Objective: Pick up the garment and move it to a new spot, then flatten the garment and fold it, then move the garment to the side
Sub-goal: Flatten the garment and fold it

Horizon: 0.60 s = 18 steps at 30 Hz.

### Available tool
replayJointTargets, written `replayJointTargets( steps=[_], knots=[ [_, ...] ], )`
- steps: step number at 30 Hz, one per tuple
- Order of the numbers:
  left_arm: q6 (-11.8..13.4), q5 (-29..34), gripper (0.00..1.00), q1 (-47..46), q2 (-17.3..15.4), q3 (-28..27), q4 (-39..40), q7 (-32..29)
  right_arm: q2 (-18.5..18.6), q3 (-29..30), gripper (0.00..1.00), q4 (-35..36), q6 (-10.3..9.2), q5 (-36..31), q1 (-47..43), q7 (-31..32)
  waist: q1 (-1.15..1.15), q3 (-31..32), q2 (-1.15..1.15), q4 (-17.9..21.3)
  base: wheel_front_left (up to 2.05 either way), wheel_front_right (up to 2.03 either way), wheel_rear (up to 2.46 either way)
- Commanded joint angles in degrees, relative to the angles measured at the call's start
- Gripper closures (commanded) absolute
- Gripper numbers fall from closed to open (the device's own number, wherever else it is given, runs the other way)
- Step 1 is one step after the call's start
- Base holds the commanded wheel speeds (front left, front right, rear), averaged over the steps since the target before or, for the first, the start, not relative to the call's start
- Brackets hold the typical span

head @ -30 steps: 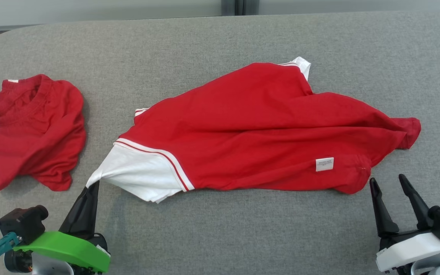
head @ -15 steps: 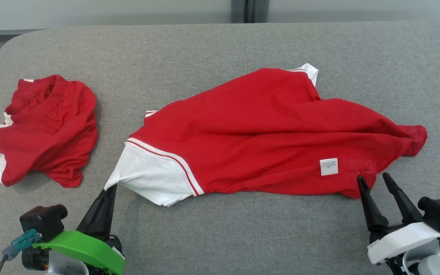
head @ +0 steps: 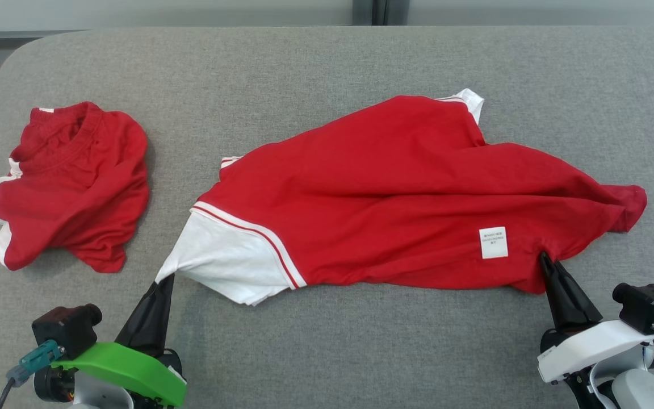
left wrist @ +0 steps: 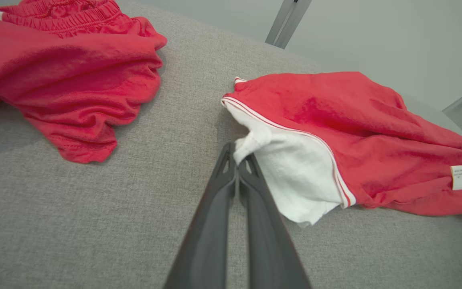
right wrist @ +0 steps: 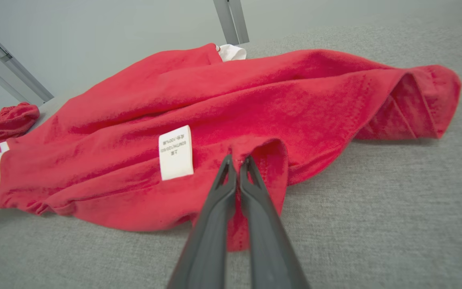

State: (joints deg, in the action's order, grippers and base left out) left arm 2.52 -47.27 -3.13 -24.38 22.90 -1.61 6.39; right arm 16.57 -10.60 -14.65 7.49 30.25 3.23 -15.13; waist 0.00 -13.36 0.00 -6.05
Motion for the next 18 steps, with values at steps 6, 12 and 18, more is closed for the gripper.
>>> replayJointTargets(
  steps=[6, 12, 18],
  knots=[
    [-0.9, -2.0, 1.00, -0.9, 1.0, -1.1, 0.7, 1.5, 0.4, 1.9, 1.00, 3.1, 0.01, -1.4, -1.4, 0.0, 0.00, 0.6, 0.00, 0.7, 0.00, 0.00, 0.00],
    [-6.7, -15.7, 1.00, -2.1, 4.8, -6.1, 9.0, 1.7, 0.9, 9.8, 1.00, 13.6, 0.01, -0.2, -4.0, 0.0, 0.00, 1.6, 0.00, 1.4, 0.00, 0.00, 0.00],
    [-7.3, -23.4, 1.00, -10.5, 4.9, -10.0, 19.7, -1.2, 4.8, 15.3, 1.00, 24.4, 0.01, 0.7, -2.9, 0.0, 0.00, 1.9, 0.00, 2.2, 0.00, 0.00, 0.00]
  ],
)
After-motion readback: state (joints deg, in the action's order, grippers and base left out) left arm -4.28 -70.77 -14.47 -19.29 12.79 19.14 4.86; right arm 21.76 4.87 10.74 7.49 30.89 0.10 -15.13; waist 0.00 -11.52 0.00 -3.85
